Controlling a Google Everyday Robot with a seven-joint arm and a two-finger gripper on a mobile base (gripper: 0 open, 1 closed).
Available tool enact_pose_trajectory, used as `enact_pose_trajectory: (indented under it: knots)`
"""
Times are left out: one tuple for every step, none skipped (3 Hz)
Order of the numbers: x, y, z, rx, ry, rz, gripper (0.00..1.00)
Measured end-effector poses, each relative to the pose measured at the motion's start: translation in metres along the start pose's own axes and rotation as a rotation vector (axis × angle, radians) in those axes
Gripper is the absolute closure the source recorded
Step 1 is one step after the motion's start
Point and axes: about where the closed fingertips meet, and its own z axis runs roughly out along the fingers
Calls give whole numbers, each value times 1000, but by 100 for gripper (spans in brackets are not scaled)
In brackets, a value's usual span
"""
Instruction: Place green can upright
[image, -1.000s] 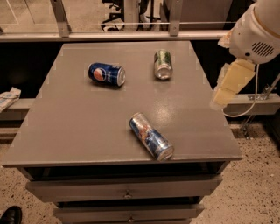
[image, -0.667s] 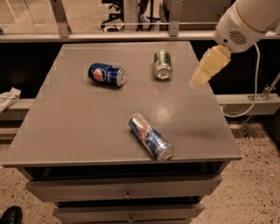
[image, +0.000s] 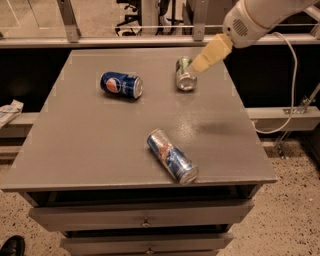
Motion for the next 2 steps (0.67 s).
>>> enact_pose_trajectory:
  knots:
    - [-6,0,5,-4,-5,91,0]
    - [-8,-1,8,-1,-11,101,0]
